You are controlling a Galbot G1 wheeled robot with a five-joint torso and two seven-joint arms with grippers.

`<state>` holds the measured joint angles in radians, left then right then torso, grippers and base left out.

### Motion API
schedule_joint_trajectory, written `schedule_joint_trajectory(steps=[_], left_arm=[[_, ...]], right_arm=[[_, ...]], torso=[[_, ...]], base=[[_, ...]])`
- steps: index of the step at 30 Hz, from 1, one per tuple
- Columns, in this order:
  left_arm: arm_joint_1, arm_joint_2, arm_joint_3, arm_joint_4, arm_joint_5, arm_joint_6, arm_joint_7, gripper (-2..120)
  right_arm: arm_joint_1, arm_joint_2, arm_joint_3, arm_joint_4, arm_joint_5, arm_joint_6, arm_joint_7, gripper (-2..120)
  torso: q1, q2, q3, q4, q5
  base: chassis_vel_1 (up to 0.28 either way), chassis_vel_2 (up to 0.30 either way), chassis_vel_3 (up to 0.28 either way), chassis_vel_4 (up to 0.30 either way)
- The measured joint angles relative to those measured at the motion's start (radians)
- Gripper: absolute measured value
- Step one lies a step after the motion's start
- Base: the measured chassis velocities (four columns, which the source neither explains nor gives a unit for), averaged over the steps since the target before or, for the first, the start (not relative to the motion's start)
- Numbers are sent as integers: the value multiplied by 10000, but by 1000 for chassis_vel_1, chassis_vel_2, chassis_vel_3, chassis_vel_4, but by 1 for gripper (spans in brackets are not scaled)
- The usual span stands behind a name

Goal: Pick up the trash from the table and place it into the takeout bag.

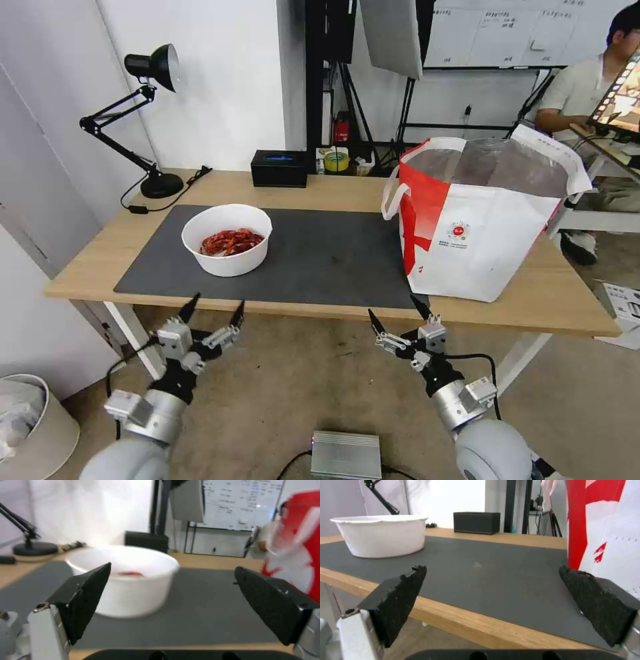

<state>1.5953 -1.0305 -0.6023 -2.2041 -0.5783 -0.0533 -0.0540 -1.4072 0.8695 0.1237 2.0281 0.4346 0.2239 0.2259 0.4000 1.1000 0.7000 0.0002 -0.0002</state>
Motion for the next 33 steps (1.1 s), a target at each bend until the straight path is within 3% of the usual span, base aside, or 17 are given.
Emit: schedule_joint_trajectory(steps=[1,4,5,7,8,10,11,15,20,23,24,27,33], left_arm=[[0,0,0,0,0,0,0,100],[-740,1244,-303,-307,-1240,1474,-1355,100],[-740,1244,-303,-307,-1240,1474,-1355,100],[-1466,2099,-318,-137,-2211,2045,-1933,100],[-1466,2099,-318,-137,-2211,2045,-1933,100],[-2497,3019,-91,550,-3313,2300,-2227,100],[-2497,3019,-91,550,-3313,2300,-2227,100],[-4355,4022,630,1627,-5218,2771,-2317,100],[-5622,4351,1316,2370,-6394,3512,-2279,100],[-6516,4433,1761,3216,-7192,4398,-2151,100],[-6516,4433,1761,3216,-7192,4398,-2151,100],[-7598,4547,2558,4164,-7696,5327,-1880,100],[-9051,4468,3725,5319,-7885,6026,-1627,100]], right_arm=[[0,0,0,0,0,0,0,100],[3,-2,0,1,6,-5,-5,100],[3,-2,0,1,6,-5,-5,100],[6,-5,0,2,10,-7,-8,100],[6,-5,0,2,10,-7,-8,100],[7,-4,1,4,13,-10,-11,100],[7,-4,1,4,13,-10,-11,100],[9,-5,2,7,17,-13,-15,100],[11,-6,2,10,20,-16,-17,100],[13,-6,3,11,22,-18,-19,100],[13,-6,3,11,22,-18,-19,100],[14,-6,3,11,23,-21,-22,100],[15,-7,3,11,24,-22,-25,100]], torso=[[0,0,0,0,0],[0,0,0,-2,3],[0,0,0,-2,3],[0,0,0,-2,-1],[0,0,0,-2,-1],[1,0,0,-3,-1],[1,0,0,-3,-1],[1,-2,2,-3,1],[1,-1,2,-6,-1],[0,-2,0,0,-1],[0,-2,0,0,-1],[1,-2,1,-3,1],[1,-1,0,-2,2]], base=[[0,0,0,0],[0,0,0,0],[0,0,0,0],[0,0,0,0],[0,0,0,0],[0,0,0,0],[0,0,0,0],[0,0,0,0],[0,0,0,0],[0,0,0,0],[0,0,0,0],[0,0,0,0],[0,0,0,0]])
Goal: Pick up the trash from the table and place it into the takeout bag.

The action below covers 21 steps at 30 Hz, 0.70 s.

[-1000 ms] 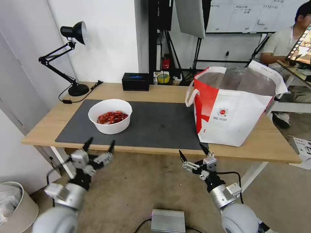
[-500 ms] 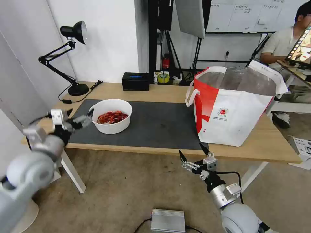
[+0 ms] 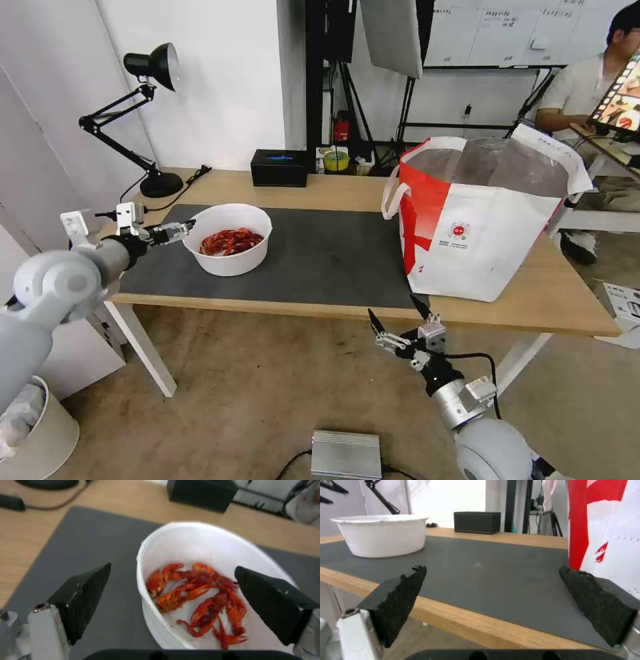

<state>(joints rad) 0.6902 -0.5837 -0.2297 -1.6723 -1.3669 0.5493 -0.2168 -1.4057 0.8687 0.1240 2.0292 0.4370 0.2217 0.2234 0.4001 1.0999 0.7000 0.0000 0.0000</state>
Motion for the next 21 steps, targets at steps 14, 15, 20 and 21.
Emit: schedule_joint_trajectory(steps=[14,15,20,21], left_arm=[[-1753,-526,1666,1711,194,1136,-301,100],[-1811,-558,1729,1774,209,1324,-368,100],[-1899,-653,1825,1806,143,1873,-836,100],[-1912,-661,1842,1810,131,1894,-870,100]], right_arm=[[0,0,0,0,0,0,1,100],[0,0,0,0,0,0,0,100],[0,0,0,-1,1,0,1,100],[0,0,0,-1,1,-1,1,100]], torso=[[0,0,0,0,1],[0,1,0,0,0],[0,1,0,0,0],[0,1,0,1,0]], base=[[0,0,0,0],[0,0,0,0],[0,0,0,0],[0,0,0,0]])
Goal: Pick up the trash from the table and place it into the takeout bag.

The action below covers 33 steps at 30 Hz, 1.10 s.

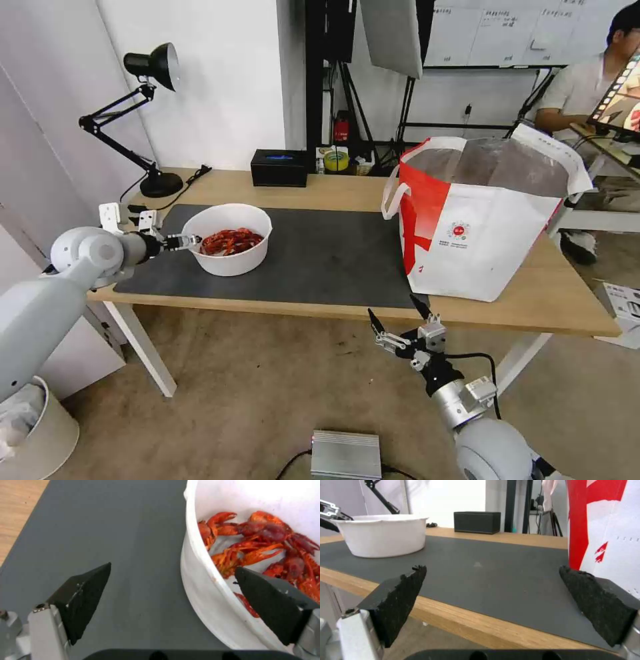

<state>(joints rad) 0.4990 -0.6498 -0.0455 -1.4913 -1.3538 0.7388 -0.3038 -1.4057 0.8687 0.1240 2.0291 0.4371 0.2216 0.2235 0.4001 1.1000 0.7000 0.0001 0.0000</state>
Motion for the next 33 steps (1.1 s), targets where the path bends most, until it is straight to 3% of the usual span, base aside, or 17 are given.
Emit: schedule_joint_trajectory(steps=[5,8,27,33], left_arm=[[-169,-61,83,91,-241,24,-269,97],[-257,-70,167,99,-357,25,-351,88],[-498,121,682,-126,-893,-14,-482,15],[-431,252,691,-266,-990,-21,-455,0]], right_arm=[[0,0,0,0,0,0,0,100],[0,0,0,0,0,0,0,100],[0,0,0,0,1,1,0,100],[0,0,0,0,1,1,0,100]], torso=[[-1,-1,0,0,0],[-1,0,0,0,0],[-1,0,0,-1,0],[-1,0,0,0,1]], base=[[0,0,0,0],[0,0,0,0],[0,0,0,0],[0,0,0,0]])
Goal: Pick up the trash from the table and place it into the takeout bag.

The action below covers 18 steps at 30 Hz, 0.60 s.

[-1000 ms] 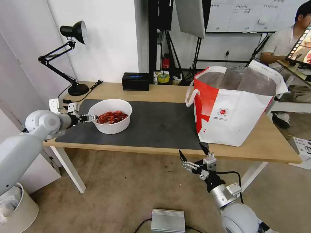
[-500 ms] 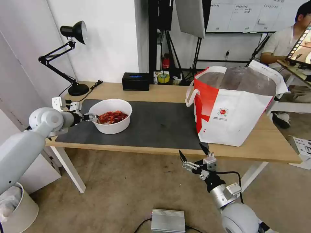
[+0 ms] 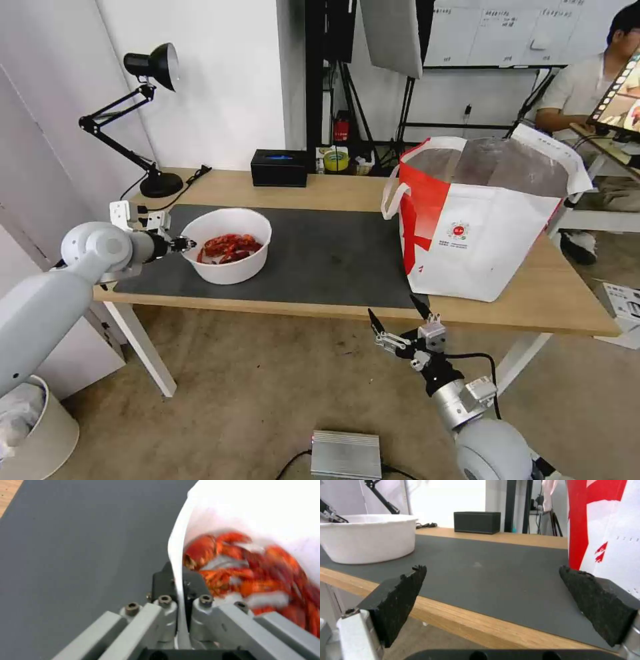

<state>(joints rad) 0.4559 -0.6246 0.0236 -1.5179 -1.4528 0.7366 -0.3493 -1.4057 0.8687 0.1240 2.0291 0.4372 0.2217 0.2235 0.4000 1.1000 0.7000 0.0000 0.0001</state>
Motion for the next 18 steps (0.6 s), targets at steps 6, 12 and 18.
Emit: schedule_joint_trajectory(steps=[6,12,18], left_arm=[[138,32,-218,-241,-90,-2,-6,0],[-121,76,-590,-682,-805,-2,-237,0],[-1055,-32,-379,-758,-1419,-8,-598,0]], right_arm=[[1,0,0,0,0,0,0,100],[1,0,0,0,0,0,1,100],[0,0,0,1,0,0,0,100]], torso=[[0,0,0,1,-1],[0,0,0,0,-1],[0,0,0,0,1]], base=[[0,0,0,0],[0,0,0,0],[0,0,0,0]])
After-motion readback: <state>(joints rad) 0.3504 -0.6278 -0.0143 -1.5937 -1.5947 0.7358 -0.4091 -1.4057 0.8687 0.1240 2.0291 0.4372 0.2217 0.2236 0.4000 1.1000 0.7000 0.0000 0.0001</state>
